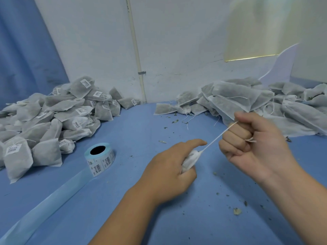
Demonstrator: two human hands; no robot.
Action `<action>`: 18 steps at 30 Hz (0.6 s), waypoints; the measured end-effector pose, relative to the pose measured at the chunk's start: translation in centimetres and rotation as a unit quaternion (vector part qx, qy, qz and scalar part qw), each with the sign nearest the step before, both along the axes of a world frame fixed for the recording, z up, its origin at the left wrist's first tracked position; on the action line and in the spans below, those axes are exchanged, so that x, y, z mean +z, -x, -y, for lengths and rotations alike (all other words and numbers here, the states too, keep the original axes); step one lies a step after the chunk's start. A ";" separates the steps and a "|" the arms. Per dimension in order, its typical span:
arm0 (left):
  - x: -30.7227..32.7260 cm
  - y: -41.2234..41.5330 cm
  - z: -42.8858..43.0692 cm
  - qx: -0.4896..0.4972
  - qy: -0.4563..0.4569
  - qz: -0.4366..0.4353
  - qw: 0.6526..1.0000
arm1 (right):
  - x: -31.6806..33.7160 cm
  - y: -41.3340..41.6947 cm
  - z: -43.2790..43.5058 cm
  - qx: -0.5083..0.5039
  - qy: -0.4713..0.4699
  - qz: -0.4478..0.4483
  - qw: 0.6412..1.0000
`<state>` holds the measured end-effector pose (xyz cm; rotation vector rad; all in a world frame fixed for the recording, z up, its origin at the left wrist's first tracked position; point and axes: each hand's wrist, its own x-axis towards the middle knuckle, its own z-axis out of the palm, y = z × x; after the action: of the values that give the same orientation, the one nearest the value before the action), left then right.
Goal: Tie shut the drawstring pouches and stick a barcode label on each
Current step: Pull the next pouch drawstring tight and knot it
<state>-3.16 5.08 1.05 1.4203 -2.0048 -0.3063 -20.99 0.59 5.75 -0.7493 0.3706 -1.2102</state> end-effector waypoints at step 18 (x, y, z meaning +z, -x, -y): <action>2.2 1.7 -2.0 -0.014 -0.125 -0.249 0.960 | -2.4 0.2 1.9 -0.061 0.146 -0.191 0.969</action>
<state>-4.82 7.05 3.28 1.2983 -1.6088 -0.8652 -21.16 -1.30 3.38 -1.2386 0.5690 -1.2500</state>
